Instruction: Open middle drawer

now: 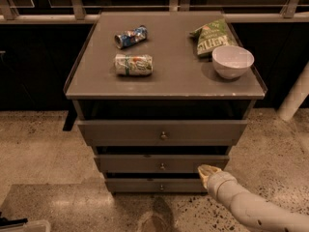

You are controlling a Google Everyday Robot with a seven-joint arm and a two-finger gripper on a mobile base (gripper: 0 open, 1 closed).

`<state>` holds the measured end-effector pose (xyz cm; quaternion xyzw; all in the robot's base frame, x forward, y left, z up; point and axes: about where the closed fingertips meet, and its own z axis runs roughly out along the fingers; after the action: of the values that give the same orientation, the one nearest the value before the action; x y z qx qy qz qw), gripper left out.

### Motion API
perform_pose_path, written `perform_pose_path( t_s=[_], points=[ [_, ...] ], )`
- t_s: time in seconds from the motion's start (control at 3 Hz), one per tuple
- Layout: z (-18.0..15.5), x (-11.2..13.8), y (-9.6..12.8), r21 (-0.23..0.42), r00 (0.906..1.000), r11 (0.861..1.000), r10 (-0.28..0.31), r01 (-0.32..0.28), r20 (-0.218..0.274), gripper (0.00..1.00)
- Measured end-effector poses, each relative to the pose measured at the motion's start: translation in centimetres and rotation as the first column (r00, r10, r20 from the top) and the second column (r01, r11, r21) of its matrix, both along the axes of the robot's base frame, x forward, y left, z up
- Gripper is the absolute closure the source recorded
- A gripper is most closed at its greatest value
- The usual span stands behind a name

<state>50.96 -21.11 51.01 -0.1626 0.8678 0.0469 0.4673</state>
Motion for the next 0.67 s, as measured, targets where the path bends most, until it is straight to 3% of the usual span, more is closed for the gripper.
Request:
perform_pose_path(
  t_s=[0.67],
  points=[
    [-2.2,4.3,-0.8,0.033,0.9988,0.999,-0.013,0.012,0.048,1.00]
  ],
)
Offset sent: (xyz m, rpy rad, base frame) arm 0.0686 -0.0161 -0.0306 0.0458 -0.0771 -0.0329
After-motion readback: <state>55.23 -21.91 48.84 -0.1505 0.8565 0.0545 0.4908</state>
